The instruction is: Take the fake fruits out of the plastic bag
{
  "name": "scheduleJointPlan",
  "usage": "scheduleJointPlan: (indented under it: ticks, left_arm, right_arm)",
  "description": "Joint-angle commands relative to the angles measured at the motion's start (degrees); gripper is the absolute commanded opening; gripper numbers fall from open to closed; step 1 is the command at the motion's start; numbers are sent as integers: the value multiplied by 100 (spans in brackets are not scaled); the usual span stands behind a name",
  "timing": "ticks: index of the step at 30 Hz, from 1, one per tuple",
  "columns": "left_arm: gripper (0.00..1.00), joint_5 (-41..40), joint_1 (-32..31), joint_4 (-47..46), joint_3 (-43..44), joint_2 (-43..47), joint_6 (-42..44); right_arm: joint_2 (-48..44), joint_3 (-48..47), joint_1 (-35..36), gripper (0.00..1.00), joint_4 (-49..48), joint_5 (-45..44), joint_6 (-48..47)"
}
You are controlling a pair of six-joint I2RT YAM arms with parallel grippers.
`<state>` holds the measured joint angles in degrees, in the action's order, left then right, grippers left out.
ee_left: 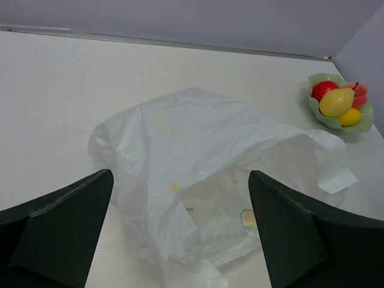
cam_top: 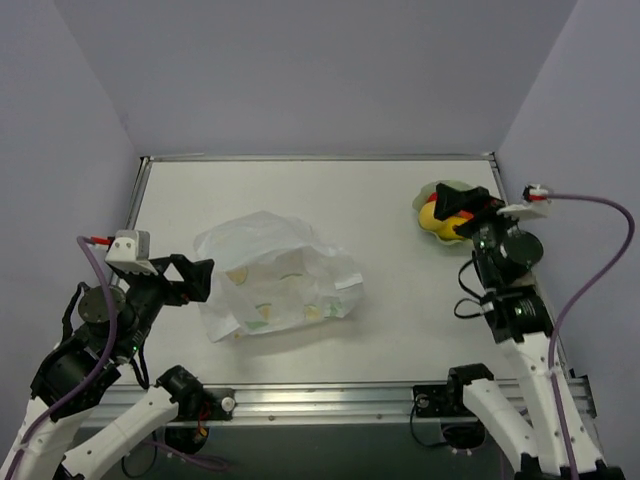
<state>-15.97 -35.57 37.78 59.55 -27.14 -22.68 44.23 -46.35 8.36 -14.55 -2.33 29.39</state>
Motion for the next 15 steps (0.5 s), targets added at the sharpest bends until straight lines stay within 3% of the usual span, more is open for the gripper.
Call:
scheduleJointPlan:
  ticks: [1, 10, 15]
  left_arm:
    - [94, -310, -2, 124, 285, 6, 193]
    - [94, -575, -11, 783, 268, 796, -79]
    - [94, -478, -2, 1073, 171, 1035, -255]
  right_arm:
    - [-973, 108, 51, 100, 705, 513, -38]
    - [-2795, -129, 43, 100, 1937, 286, -302]
    - [-2920, -146, 43, 100, 2324, 135, -364]
